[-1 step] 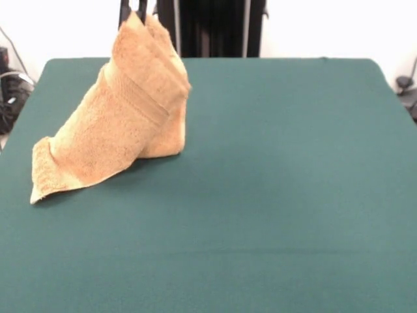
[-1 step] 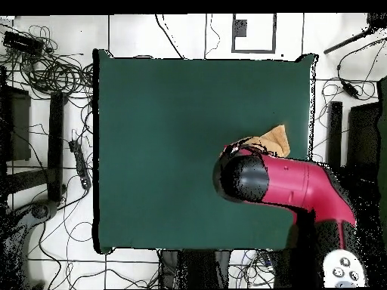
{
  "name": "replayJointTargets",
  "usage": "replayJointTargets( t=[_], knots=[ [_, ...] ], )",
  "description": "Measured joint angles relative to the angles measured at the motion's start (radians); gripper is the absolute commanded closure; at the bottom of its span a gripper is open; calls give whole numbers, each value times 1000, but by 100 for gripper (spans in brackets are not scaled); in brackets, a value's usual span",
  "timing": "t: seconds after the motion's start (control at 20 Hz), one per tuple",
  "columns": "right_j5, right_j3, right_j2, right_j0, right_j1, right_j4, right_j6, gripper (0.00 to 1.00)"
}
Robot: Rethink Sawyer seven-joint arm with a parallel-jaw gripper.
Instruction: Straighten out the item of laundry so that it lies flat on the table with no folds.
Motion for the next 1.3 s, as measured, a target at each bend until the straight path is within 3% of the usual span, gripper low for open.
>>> replayJointTargets(
  t=[0.45, 0.85, 1.3],
  knots=[
    [4, -166, -21, 55, 123, 47, 1, 100],
    [88, -338, -86, 116, 232, 98, 10, 100],
    [160, -459, -151, 155, 297, 139, 10, 100]
  ],
)
